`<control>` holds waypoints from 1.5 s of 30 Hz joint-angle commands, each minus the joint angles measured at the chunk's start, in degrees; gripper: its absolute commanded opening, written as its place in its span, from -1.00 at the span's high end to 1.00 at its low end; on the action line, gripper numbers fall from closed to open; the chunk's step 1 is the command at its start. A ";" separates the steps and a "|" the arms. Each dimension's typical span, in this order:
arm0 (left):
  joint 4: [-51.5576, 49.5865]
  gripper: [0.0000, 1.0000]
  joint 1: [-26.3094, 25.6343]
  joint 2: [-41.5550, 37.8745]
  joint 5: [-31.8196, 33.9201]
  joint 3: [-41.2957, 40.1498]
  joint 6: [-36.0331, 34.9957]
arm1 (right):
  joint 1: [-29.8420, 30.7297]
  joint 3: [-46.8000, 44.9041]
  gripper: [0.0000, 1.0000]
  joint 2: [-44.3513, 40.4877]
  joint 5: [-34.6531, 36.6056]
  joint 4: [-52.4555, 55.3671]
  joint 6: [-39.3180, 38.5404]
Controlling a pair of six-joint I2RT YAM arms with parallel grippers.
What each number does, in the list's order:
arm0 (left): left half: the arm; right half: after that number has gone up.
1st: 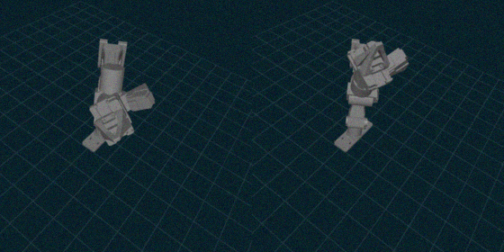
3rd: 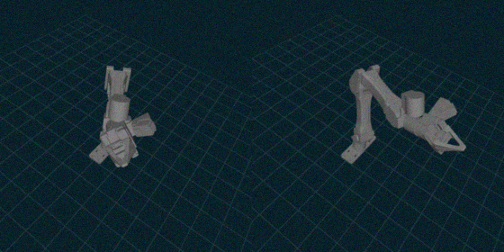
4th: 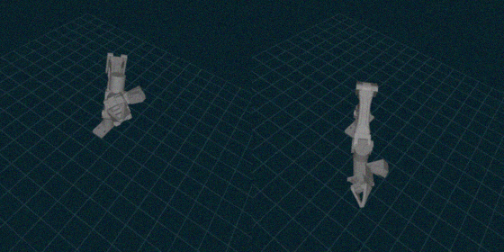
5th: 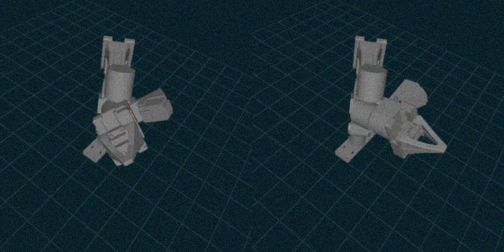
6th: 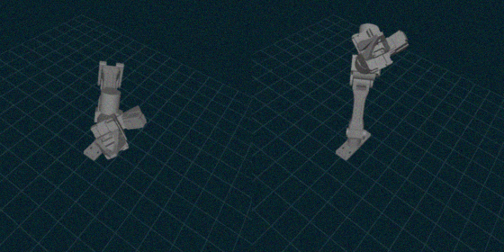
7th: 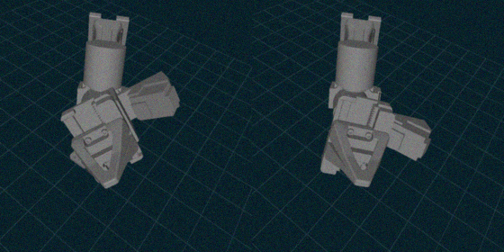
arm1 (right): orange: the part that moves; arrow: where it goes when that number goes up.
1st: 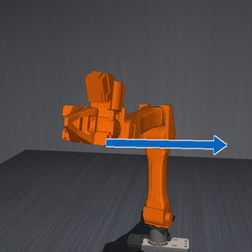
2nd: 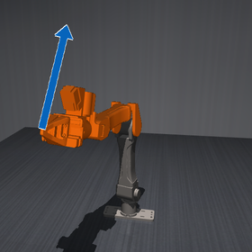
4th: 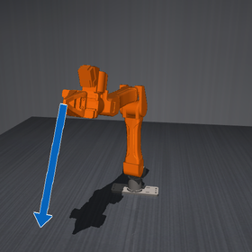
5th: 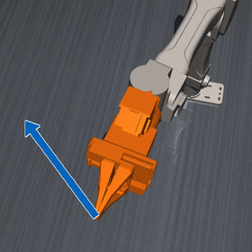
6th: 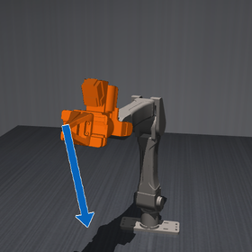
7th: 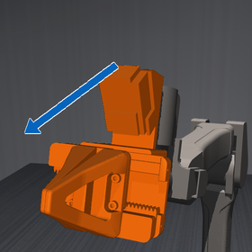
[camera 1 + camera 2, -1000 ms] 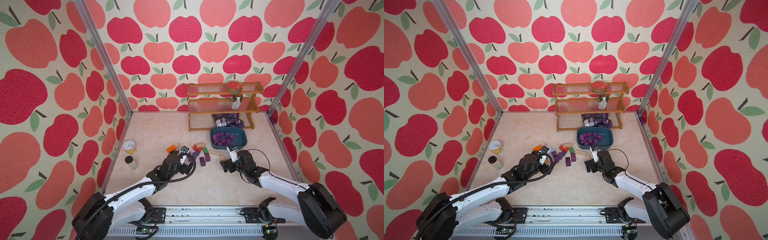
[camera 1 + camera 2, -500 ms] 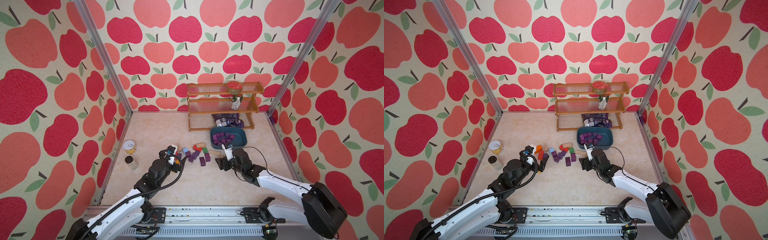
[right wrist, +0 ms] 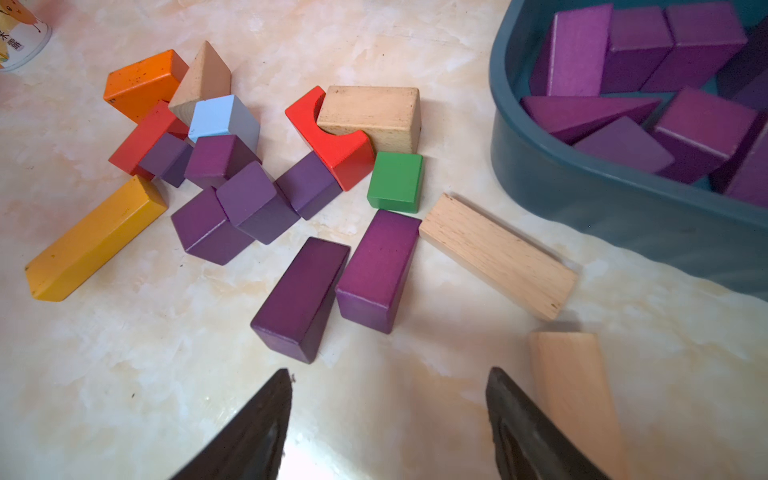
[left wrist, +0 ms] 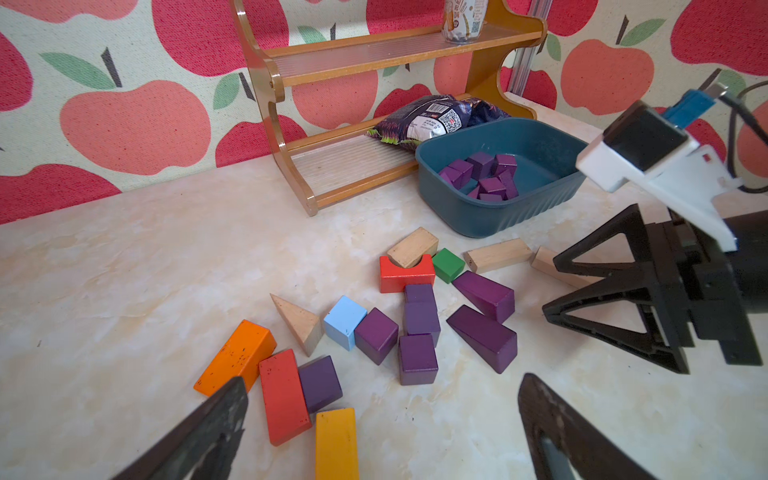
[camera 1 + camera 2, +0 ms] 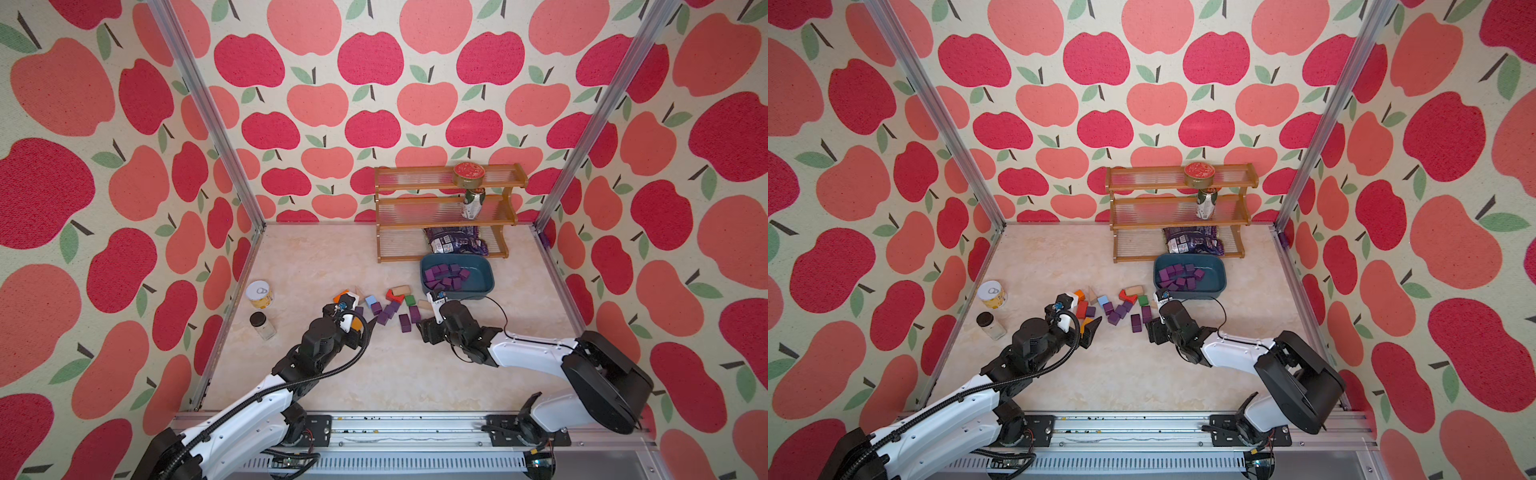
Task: Pick purple bricks into the storage bin
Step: Pick up the building block from the center of the board.
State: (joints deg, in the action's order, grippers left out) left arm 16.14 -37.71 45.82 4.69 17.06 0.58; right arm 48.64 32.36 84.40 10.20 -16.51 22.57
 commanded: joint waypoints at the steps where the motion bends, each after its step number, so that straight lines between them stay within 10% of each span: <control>1: 0.68 -0.99 0.36 0.69 -0.13 -0.23 1.00 | 0.39 1.75 -0.51 1.90 0.90 -3.54 3.08; 45: -0.85 -0.99 0.45 3.88 0.68 2.18 0.87 | 1.28 8.84 -0.13 17.18 4.53 -2.39 3.42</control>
State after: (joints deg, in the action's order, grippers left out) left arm 15.90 -37.52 49.23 4.67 17.63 0.60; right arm 49.52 40.66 99.70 13.61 -20.16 25.47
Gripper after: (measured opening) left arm 0.994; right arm 0.566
